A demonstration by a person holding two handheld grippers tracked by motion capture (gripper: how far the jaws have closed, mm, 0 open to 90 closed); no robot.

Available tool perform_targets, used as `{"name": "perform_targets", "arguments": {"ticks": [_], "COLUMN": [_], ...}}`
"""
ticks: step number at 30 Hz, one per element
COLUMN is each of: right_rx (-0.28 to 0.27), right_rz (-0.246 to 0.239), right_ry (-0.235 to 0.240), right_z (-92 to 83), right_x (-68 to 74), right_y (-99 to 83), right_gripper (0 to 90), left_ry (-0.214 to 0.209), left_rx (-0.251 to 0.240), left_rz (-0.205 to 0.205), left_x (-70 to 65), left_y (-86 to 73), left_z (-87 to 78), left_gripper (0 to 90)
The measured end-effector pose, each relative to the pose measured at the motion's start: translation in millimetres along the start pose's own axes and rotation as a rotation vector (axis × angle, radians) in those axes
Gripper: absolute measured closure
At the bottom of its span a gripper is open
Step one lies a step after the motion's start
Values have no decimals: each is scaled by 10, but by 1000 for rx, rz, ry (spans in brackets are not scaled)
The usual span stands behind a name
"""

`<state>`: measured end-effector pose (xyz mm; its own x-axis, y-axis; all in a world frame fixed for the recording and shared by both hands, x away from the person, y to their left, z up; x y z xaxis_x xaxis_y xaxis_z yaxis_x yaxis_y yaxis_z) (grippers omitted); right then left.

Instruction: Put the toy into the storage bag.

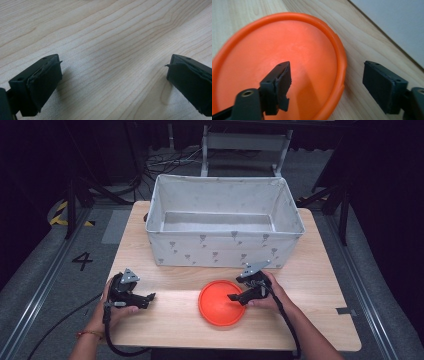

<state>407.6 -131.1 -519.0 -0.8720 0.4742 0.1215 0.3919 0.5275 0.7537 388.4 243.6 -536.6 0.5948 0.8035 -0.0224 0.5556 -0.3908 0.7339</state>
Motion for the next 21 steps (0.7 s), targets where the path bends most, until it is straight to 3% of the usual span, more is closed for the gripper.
{"name": "perform_targets", "arguments": {"ticks": [4,10,13,16,21], "right_rx": [37,24,35,45,75], "right_rz": [-8,-29,-66,-53,-42], "right_ry": [17,8,12,-3,-18], "right_z": [83,116,139,139,132], "right_x": [33,98,175,191,202], "right_y": [-47,-54,-52,-48,-34], "right_gripper": [199,181,172,174,190], "left_ry": [-3,-4,-5,-7,-41], "left_rx": [-1,-1,-2,31,67], "left_rz": [5,6,12,24,42], "left_x": [5,5,10,-18,-227], "left_y": [3,3,5,10,76], "left_z": [3,3,4,-24,-33], "left_gripper": [2,2,2,6,158]}}
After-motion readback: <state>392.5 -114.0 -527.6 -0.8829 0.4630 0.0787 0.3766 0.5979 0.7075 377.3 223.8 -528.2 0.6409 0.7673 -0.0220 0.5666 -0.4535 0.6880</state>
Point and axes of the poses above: each handheld gripper's, and its own axes: z roughly forward along the jaws, y roughly out of its top, x roughly to its left, the point moved 5 cm from there along z, roughly forward along the jaws, and after that the axes turned 7 degrees about -x, right-handed, at the moved point
